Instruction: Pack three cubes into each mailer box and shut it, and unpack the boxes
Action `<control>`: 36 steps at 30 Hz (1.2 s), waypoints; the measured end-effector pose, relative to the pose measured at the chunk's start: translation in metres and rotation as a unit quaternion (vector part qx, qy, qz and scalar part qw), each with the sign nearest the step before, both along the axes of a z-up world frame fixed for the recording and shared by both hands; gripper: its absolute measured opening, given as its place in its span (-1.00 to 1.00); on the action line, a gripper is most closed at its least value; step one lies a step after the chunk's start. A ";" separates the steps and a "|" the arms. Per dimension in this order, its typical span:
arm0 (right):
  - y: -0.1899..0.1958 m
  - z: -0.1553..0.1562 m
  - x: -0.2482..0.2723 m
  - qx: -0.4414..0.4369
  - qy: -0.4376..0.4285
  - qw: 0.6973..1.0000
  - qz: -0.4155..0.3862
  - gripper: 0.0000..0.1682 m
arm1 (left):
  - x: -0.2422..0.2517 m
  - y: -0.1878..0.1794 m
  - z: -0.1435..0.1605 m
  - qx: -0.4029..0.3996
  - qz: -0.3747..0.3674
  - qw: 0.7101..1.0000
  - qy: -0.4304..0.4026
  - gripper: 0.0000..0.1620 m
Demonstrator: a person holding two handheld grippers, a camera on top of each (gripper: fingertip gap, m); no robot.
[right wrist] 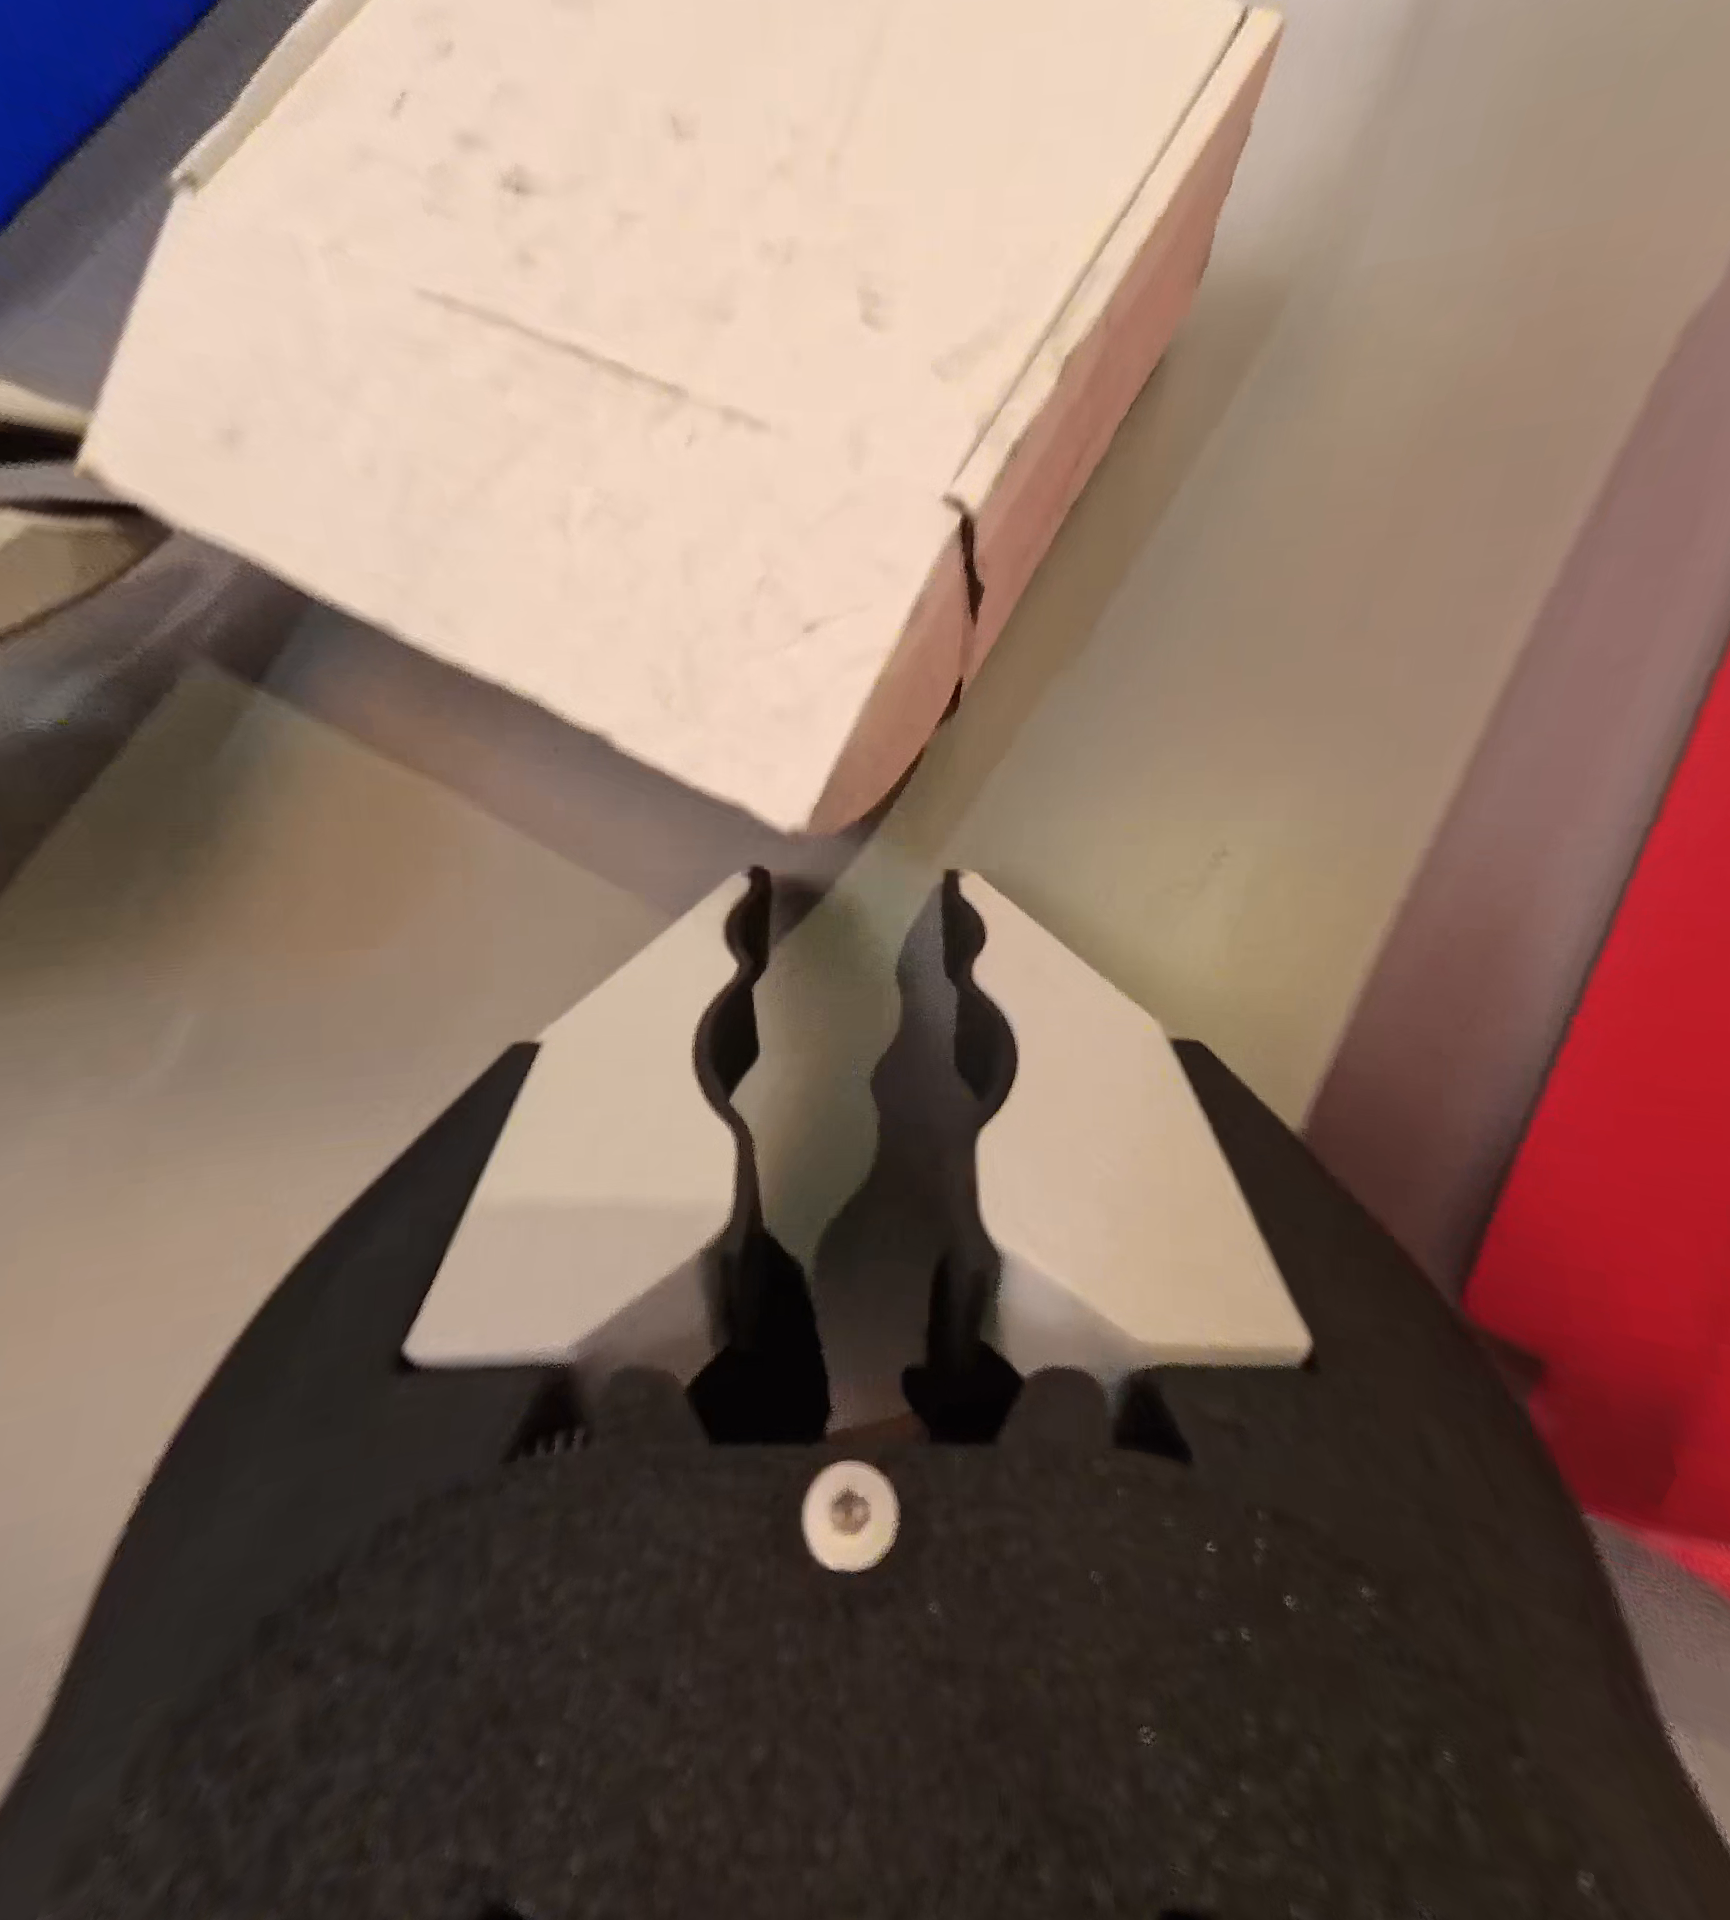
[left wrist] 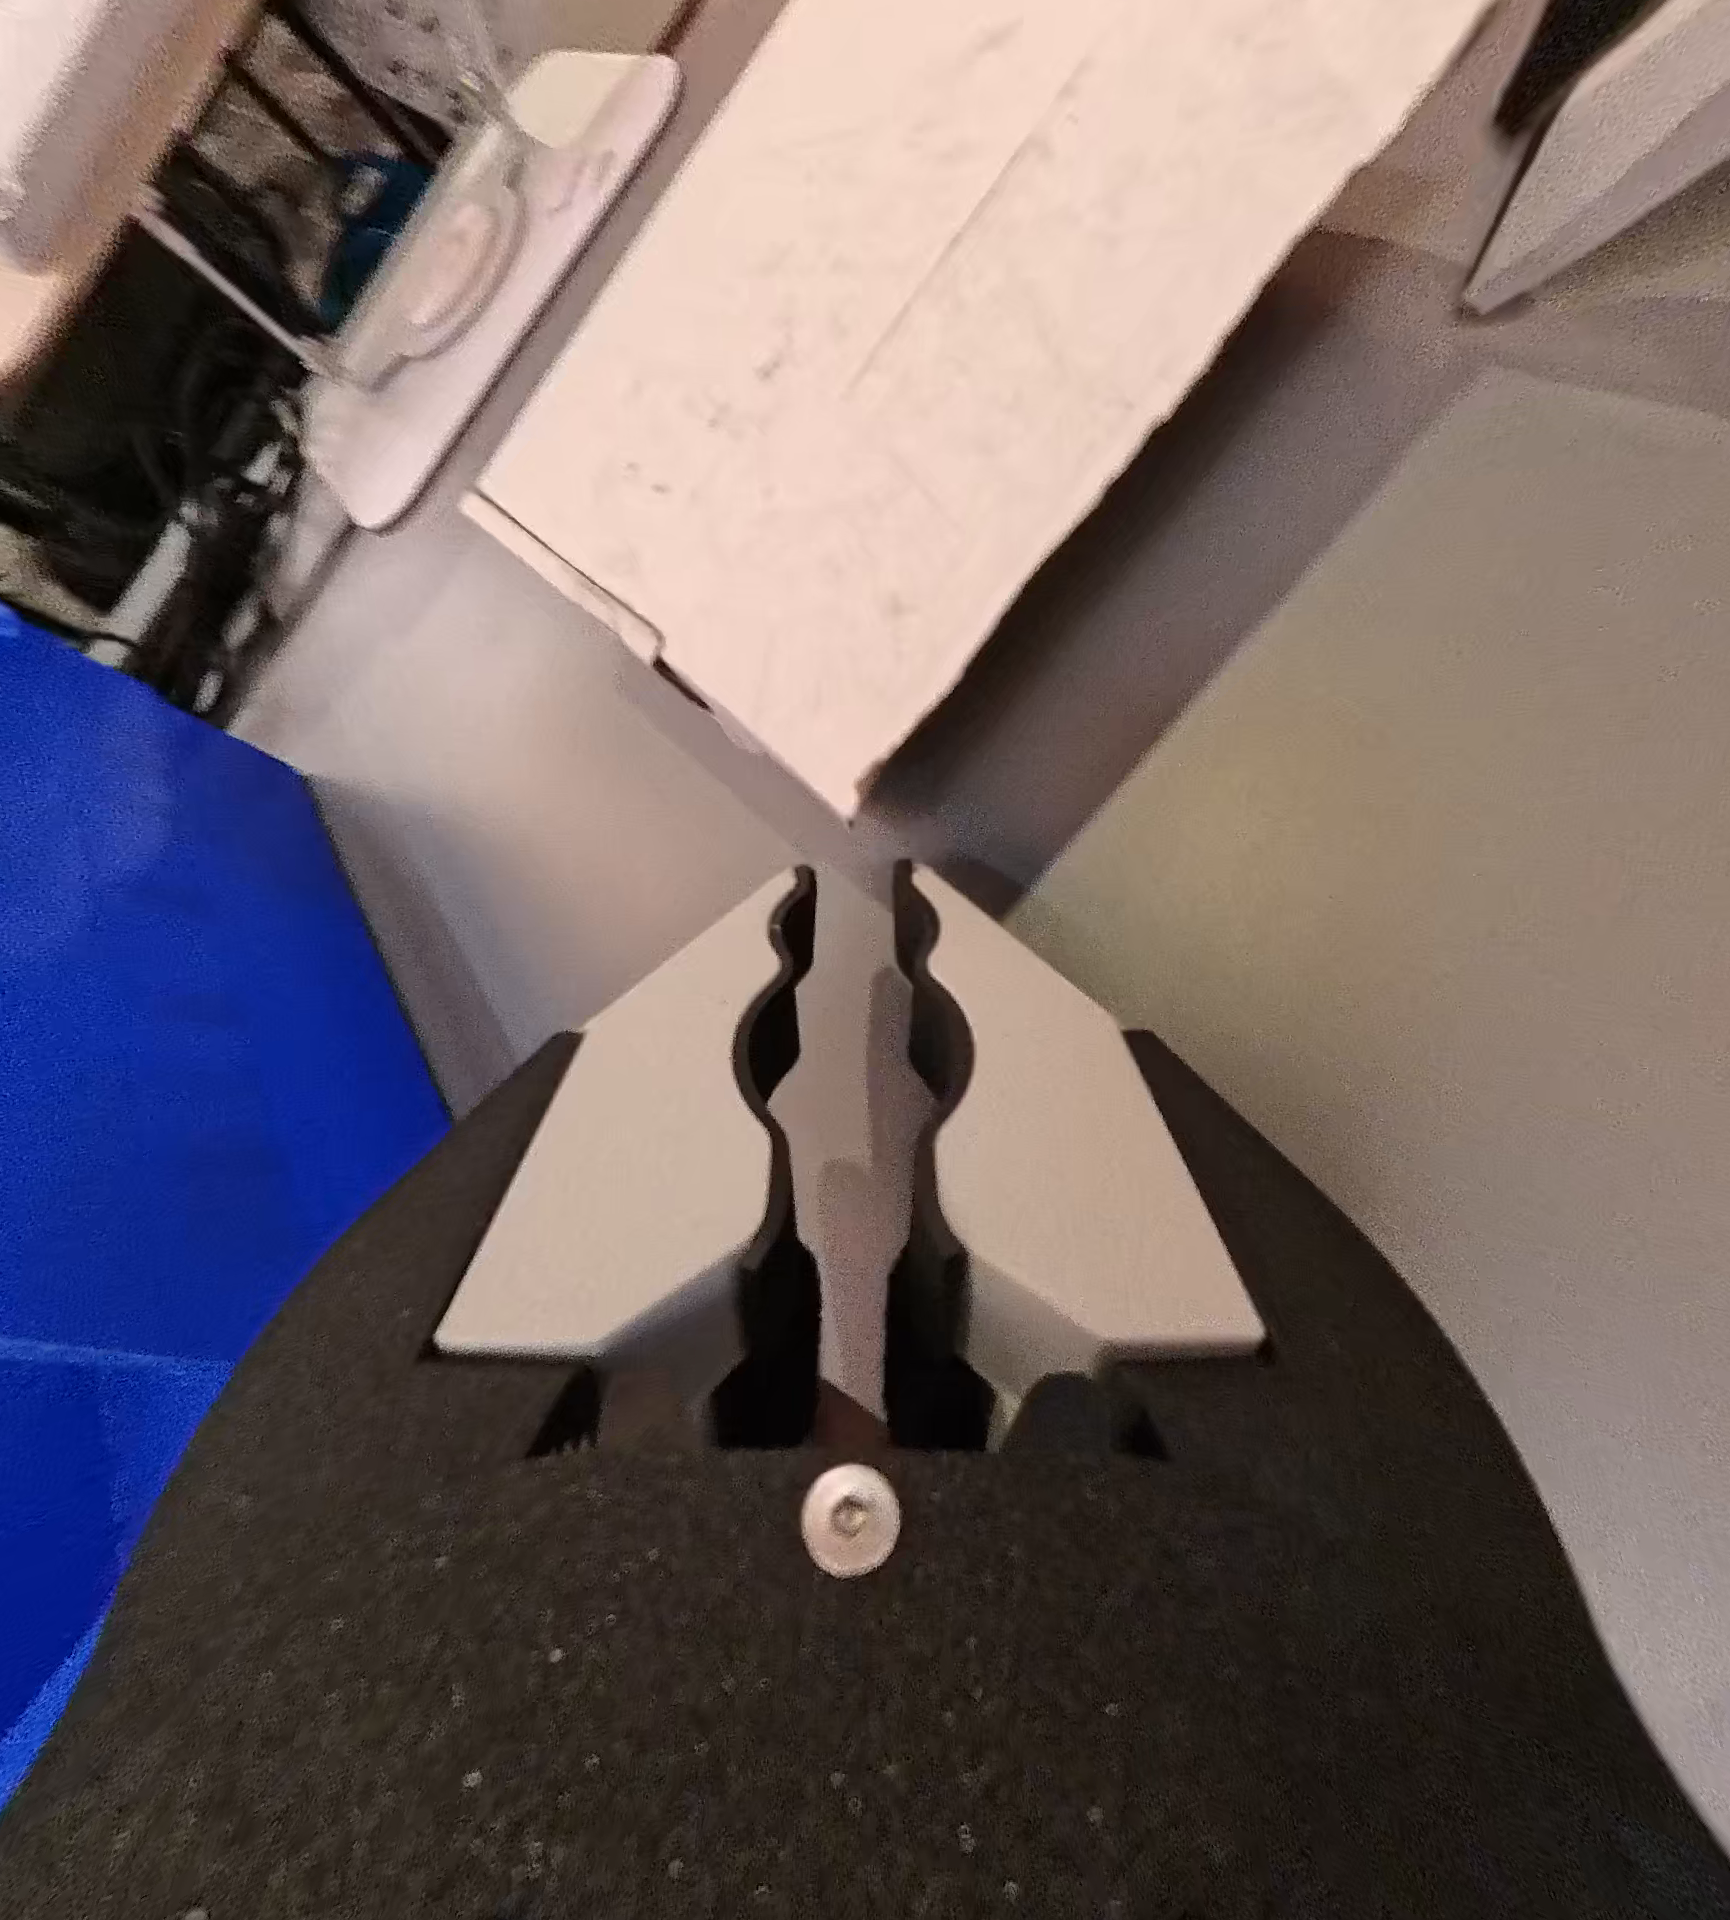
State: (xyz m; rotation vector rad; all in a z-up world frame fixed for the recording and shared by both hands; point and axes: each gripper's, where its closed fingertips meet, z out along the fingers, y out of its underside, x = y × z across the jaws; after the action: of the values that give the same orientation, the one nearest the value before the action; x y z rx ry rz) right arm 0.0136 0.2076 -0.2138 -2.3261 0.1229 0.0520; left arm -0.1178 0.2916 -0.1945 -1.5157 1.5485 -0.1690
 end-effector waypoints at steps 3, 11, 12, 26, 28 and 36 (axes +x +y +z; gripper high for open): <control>-0.011 0.006 -0.012 0.004 -0.002 0.999 0.047 -0.39 | -0.015 -0.003 0.001 -0.037 -0.016 0.999 -0.001 -0.74; 0.025 0.021 -0.025 0.077 0.026 0.994 0.072 -0.18 | 0.025 -0.034 0.033 -0.294 -0.089 0.940 -0.147 -0.34; 0.027 0.019 -0.028 0.075 0.042 0.994 0.073 -0.20 | 0.030 -0.038 0.032 -0.309 -0.092 0.935 -0.150 -0.36; 0.034 0.019 -0.028 0.077 0.057 0.993 0.062 -0.27 | 0.009 0.021 0.023 -0.231 0.034 0.962 -0.139 -0.26; 0.035 0.021 -0.030 0.085 0.061 0.992 0.065 -0.29 | 0.017 0.020 0.016 -0.270 0.028 0.951 -0.146 -0.27; 0.042 0.020 -0.026 0.086 0.078 0.992 0.054 -0.32 | 0.022 0.015 0.012 -0.327 0.020 0.930 -0.169 -0.49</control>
State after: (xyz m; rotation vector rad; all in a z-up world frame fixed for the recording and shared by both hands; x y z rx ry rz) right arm -0.0119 0.2492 -0.1939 -2.1531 0.0669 0.2889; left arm -0.0953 0.3069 -0.1820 -1.8927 1.2324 -0.9503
